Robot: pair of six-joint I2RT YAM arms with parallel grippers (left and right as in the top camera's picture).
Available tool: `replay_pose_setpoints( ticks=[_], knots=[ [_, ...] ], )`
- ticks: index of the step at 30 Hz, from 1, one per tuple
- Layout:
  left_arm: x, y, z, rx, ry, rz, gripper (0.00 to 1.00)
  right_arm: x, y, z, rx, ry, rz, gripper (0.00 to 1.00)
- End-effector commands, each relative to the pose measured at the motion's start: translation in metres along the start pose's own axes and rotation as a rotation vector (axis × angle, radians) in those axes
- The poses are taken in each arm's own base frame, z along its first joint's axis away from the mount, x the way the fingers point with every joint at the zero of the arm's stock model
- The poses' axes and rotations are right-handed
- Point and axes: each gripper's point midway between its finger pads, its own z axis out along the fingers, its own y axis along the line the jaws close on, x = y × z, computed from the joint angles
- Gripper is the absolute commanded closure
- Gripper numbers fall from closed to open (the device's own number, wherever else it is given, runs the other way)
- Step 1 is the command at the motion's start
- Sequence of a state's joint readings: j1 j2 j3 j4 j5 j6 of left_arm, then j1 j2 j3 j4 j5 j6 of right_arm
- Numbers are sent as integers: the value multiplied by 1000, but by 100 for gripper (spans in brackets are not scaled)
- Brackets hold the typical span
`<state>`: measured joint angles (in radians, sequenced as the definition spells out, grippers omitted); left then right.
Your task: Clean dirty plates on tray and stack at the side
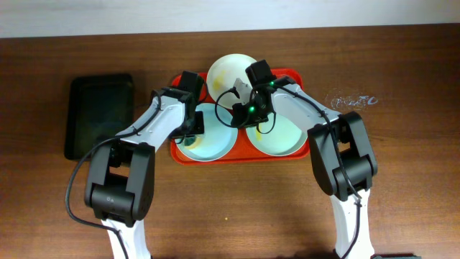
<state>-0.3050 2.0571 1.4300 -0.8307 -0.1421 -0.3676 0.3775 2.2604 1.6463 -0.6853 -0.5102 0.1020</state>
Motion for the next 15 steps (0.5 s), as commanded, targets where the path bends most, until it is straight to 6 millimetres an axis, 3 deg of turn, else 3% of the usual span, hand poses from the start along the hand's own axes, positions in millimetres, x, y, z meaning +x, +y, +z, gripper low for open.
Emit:
replay_pose_setpoints(
  ticks=[1,3,4,6,8,11,15],
  knots=[
    [-1,57,-2,-281,-38,-14,100,9,-15,8,23,29,14,96],
    [-17,45,-22,-210,-77,-33,100,9,-15,8,23,29,13,96],
    [-23,30,-33,-112,-93,-43,100,9,-15,8,23,29,13,96],
    [-30,-27,-48,226,-94,-44,100,9,-15,8,23,29,13,96],
    [-27,-56,-49,372,-74,-24,100,9,-15,8,22,27,13,96],
    [-15,-73,-40,401,-69,13,100,8,-15,8,22,26,12,96],
    [-3,-72,-23,397,-50,-11,100,4,-14,6,22,17,39,96]
  ],
)
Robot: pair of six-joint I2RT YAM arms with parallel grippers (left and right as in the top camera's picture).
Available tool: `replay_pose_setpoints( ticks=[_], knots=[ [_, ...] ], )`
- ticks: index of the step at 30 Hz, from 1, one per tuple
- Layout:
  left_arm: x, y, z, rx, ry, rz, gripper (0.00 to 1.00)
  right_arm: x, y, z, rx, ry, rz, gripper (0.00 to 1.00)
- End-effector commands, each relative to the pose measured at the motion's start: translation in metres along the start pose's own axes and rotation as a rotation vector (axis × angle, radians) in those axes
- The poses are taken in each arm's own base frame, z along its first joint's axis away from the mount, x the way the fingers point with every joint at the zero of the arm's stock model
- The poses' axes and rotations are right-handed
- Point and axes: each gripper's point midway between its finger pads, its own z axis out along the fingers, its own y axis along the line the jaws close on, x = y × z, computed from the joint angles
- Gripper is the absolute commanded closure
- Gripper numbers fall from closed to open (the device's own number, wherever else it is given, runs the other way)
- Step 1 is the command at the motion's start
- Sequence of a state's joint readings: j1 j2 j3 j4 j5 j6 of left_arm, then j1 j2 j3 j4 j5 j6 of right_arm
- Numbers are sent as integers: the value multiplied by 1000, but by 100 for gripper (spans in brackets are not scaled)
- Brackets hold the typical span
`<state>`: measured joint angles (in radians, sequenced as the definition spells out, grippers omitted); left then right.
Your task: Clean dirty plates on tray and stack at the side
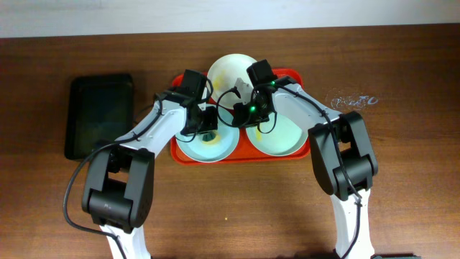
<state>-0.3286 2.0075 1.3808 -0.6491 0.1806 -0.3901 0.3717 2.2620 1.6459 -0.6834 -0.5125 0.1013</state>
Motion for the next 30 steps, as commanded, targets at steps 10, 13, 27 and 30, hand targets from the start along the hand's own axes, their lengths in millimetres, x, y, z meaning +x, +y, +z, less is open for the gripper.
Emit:
replay_pose_setpoints(
  ticks=[10,13,27,30],
  knots=[
    [-3,10,8,-32,-82,-60,100,-19,-9,-1,214,-44,50,96],
    [4,-6,10,24,-53,-40,100,-10,-10,9,202,-30,56,96],
    [-22,92,-60,-479,-226,-99,100,-5,-6,10,183,-8,61,96],
    [-37,81,-92,-168,-246,-209,100,-11,8,-7,161,-23,-3,96]
  ],
)
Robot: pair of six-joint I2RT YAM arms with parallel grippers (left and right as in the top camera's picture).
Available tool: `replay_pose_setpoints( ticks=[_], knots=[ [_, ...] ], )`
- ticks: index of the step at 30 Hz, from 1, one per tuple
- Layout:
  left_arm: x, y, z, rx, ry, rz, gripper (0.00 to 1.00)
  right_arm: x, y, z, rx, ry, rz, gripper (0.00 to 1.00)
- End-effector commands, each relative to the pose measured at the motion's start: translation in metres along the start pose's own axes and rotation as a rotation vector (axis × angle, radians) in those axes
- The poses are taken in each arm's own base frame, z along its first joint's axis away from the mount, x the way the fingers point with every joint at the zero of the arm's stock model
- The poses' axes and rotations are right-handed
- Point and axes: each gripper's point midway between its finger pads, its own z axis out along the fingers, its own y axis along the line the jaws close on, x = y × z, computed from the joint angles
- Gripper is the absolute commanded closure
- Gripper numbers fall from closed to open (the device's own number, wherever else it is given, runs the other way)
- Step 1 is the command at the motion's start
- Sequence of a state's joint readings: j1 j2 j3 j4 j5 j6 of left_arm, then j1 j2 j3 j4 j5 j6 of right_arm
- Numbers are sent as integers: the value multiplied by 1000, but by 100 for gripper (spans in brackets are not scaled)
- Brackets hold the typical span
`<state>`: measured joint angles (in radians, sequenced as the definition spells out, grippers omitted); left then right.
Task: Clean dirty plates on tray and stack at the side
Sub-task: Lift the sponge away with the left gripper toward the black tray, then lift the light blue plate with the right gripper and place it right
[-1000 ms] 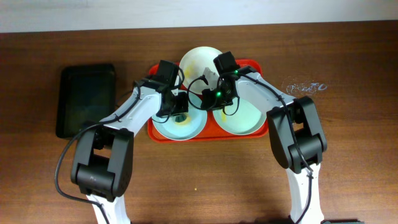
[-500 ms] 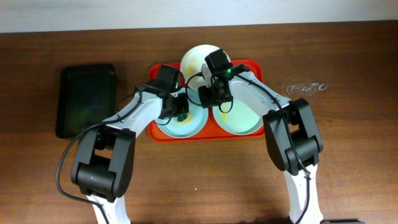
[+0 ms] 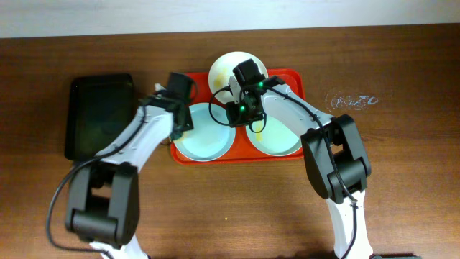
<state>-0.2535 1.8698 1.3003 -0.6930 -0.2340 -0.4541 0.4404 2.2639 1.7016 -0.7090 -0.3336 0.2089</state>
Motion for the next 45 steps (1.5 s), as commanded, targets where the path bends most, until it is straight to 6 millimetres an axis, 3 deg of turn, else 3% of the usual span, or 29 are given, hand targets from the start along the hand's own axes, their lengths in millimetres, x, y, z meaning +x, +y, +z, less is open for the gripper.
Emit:
replay_pose_setpoints(
  ticks=[1,3,5,7,10,15,18,21,24,25,27,28,29,30,31,32,33,34,35,37,38,39,40,42,43,44,45],
  knots=[
    [-30,3,-39,255,-18,-129,100,-4,6,-19,1,-12,-72,96],
    [-38,23,-40,304,-9,-167,100,-14,21,-42,29,-55,-127,96],
    [-39,77,-30,240,26,-279,100,-31,29,-75,225,-157,-261,96],
    [-38,106,-26,211,37,-322,100,-44,32,-107,442,-238,-323,96],
    [-29,146,-22,111,60,-389,100,-65,66,-157,697,-376,-436,96],
    [-29,147,-21,106,59,-390,100,-77,103,-214,1124,-488,-663,96],
    [-29,147,-21,106,60,-390,100,-79,124,-250,1349,-554,-678,96],
    [-29,147,-21,106,60,-390,100,-81,137,-274,1498,-524,-732,96],
    [-29,147,-21,106,60,-390,100,-83,141,-273,1462,-582,-691,96],
    [-29,147,-21,106,60,-390,100,-79,139,-250,1356,-576,-711,96],
    [-29,147,-21,106,60,-390,100,-64,136,-188,1065,-406,-887,96],
    [-29,147,-21,106,60,-390,100,-65,131,-187,1062,-399,-884,96],
    [-29,147,-21,106,61,-390,100,-71,127,-203,1149,-438,-835,96],
    [-29,147,-21,106,61,-390,100,-79,120,-245,1348,-540,-689,96],
    [-29,147,-21,106,60,-390,100,-83,118,-267,1443,-588,-611,96],
    [-29,147,-21,106,60,-390,100,-86,119,-265,1420,-604,-603,96],
    [-29,147,-21,106,59,-390,100,-85,124,-224,1212,-543,-728,96],
    [-29,147,-21,106,59,-390,100,-66,132,-173,945,-387,-898,96],
    [-29,147,-21,106,59,-390,100,-48,124,-145,757,-259,-950,96],
    [-30,147,-21,107,57,-390,100,-71,78,-178,772,-402,-546,96],
    [-30,147,-21,107,57,-390,100,-79,62,-188,663,-414,-479,96],
    [-30,147,-21,107,57,-390,100,-89,31,-205,415,-424,-358,96],
    [-30,147,-21,107,57,-390,100,-91,12,-211,288,-420,-294,96],
    [-30,147,-21,107,57,-390,100,-91,-50,-230,108,-415,-156,96],
    [-30,147,-21,107,57,-390,100,-86,-94,-240,68,-416,-62,96],
    [-30,147,-21,107,57,-390,100,-81,-122,-247,74,-416,-3,96],
    [-30,147,-21,107,57,-390,100,-73,-163,-253,102,-416,78,96]
  ],
)
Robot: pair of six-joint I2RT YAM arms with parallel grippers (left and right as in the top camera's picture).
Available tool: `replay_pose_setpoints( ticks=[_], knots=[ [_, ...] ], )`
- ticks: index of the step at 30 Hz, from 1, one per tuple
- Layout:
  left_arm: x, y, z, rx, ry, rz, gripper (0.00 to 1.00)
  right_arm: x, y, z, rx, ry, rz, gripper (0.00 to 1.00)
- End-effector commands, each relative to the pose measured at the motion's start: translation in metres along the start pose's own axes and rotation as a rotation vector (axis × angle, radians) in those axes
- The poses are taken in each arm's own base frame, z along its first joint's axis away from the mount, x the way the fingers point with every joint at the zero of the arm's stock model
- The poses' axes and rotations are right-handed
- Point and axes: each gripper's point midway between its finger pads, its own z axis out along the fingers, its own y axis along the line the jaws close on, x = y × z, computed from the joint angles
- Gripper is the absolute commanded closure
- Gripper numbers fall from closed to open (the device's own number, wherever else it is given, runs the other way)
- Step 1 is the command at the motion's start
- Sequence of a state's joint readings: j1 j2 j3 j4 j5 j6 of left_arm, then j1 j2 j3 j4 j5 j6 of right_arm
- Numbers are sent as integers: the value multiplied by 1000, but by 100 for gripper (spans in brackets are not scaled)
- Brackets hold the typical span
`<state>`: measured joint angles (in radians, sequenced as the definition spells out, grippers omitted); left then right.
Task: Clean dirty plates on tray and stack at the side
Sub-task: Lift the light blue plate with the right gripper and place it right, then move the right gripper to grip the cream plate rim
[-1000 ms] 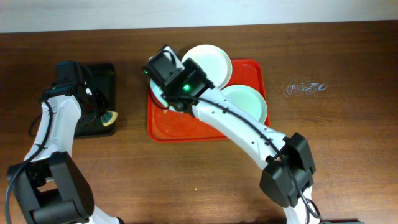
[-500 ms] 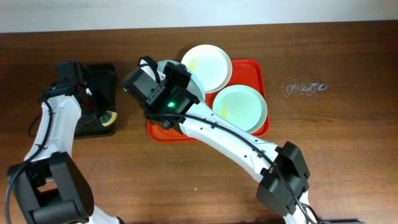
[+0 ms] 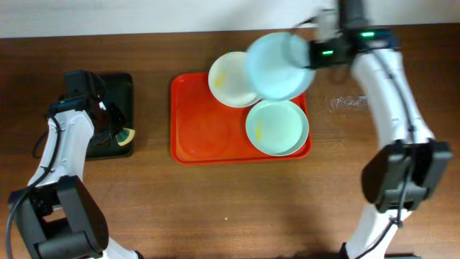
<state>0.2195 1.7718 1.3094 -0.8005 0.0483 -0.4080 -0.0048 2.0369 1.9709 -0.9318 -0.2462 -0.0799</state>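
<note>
A red tray (image 3: 194, 129) lies mid-table. At its back rests a cream plate (image 3: 224, 80) with a yellow smear, and at its right a pale green plate (image 3: 277, 128) with a yellow spot. A light blue plate (image 3: 277, 66) hangs above the tray's back right corner, with my right gripper (image 3: 313, 53) shut on its right rim. Far to the left, my left gripper (image 3: 118, 133) is shut on a yellow-green sponge (image 3: 126, 137) over the front right corner of a black tray (image 3: 90, 90).
The tray's left half, where the blue plate lay, is bare red. A pale scuffed patch (image 3: 352, 101) marks the brown table right of the tray. The right arm reaches in from the back right, the left arm along the table's left side.
My right gripper has taken the blue plate off the tray's left half and holds it raised at the back right. The left gripper has moved from the tray's left edge to the black tray.
Both grippers worked over the blue plate on the tray's left half, the left one pressing the sponge on it near a yellow spot. Then the plate showed clean and the left gripper sat at its edge. Now the plate is lifted and the sponge is over the black tray.
</note>
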Motion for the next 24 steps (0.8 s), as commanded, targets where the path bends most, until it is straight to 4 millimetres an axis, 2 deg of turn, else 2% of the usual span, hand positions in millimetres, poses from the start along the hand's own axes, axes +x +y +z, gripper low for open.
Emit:
replay_pose_setpoints(
  ticks=[1,2,3,6,8,10,11,12,13,14,15,16,17,18,19,20,21,24],
  knots=[
    [-8,-2,-10,10,-35,14,100,6,-46,-8,-92,-14,175,96],
    [-9,-2,-10,9,-36,14,100,17,-95,-9,-45,-15,317,96],
    [-9,-2,-10,9,-37,14,100,29,-125,-6,-13,-5,400,96],
    [-9,0,-10,-1,-40,14,100,72,-194,19,92,64,518,96],
    [-9,0,-10,-1,-40,15,100,96,-215,36,162,125,547,96],
    [-9,0,-10,-1,-40,14,100,111,-216,57,146,173,561,96],
    [-9,0,-10,-1,-41,14,100,111,-212,60,142,178,555,85],
    [-9,0,-10,-1,-41,14,100,110,-209,59,136,179,553,63],
    [-10,0,-10,0,-43,14,100,107,-206,57,122,172,553,6],
    [-10,0,-10,0,-43,14,100,102,-204,50,120,161,550,1],
    [-10,0,-10,1,-43,14,100,91,-200,34,119,138,542,1],
    [-10,0,-10,1,-43,14,100,69,-189,14,77,78,525,1],
    [-10,0,-10,1,-42,14,100,33,-160,-9,-71,-25,488,1],
    [-10,0,-10,1,-43,14,100,8,-136,-20,-182,-96,442,0],
    [-10,0,-10,1,-42,14,100,-8,-114,-23,-258,-135,396,4],
    [-10,-1,-10,1,-42,15,100,-17,-88,-14,-295,-133,345,10],
    [-10,-1,-10,1,-42,15,100,-19,-68,3,-274,-110,301,10],
    [-10,-1,-10,1,-42,15,100,-12,12,90,-104,-18,106,10]
  ],
)
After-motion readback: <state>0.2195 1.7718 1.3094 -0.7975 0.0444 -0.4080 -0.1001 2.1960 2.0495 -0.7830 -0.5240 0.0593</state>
